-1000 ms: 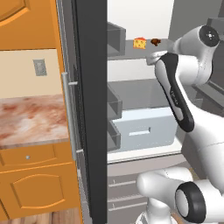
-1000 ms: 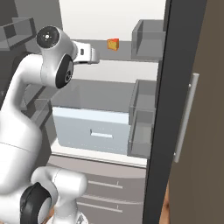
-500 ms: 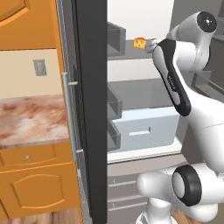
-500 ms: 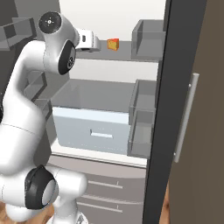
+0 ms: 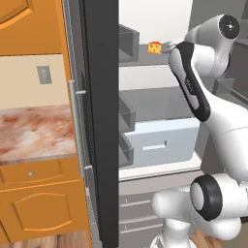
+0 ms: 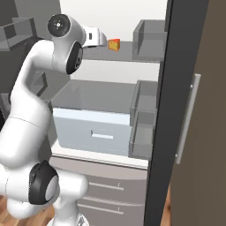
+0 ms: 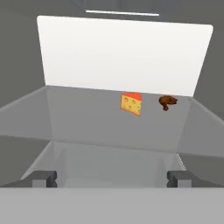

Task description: Pick the cheese from the fridge and the cheese grater from the cabinet and place them next to the salad bowl.

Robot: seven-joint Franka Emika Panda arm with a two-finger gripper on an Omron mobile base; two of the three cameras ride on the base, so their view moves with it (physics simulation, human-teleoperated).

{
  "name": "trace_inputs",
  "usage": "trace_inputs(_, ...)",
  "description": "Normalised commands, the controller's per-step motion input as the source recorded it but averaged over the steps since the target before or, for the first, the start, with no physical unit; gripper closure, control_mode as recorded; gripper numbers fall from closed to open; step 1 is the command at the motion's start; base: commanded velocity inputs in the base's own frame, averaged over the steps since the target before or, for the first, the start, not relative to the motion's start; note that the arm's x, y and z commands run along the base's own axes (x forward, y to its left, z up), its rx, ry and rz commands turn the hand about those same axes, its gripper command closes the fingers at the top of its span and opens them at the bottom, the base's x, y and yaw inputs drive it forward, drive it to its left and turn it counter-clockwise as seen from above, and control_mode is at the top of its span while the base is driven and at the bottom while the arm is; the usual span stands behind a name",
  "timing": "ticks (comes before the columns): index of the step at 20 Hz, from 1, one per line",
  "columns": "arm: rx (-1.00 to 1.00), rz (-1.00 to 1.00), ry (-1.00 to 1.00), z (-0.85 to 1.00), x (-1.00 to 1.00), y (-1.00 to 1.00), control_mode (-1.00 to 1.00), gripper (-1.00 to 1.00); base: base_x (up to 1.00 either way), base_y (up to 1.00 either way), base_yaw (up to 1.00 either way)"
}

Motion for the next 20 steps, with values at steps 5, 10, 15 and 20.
trace_inputs(5, 0.01, 0.02, -0.01, 0.02, 0.36, -0.09, -1.0, -1.0, 0.0, 0.0, 0.0)
trace_inputs(10, 0.0, 0.02, 0.03, 0.0, 0.43, -0.11, -1.0, -1.0, 0.0, 0.0, 0.0)
trace_inputs(15, 0.0, 0.02, 0.01, 0.0, 0.39, -0.11, -1.0, -1.0, 0.0, 0.0, 0.0)
trace_inputs(20, 0.0, 0.0, 0.01, 0.0, 0.43, -0.05, -1.0, -1.0, 0.0, 0.0, 0.0)
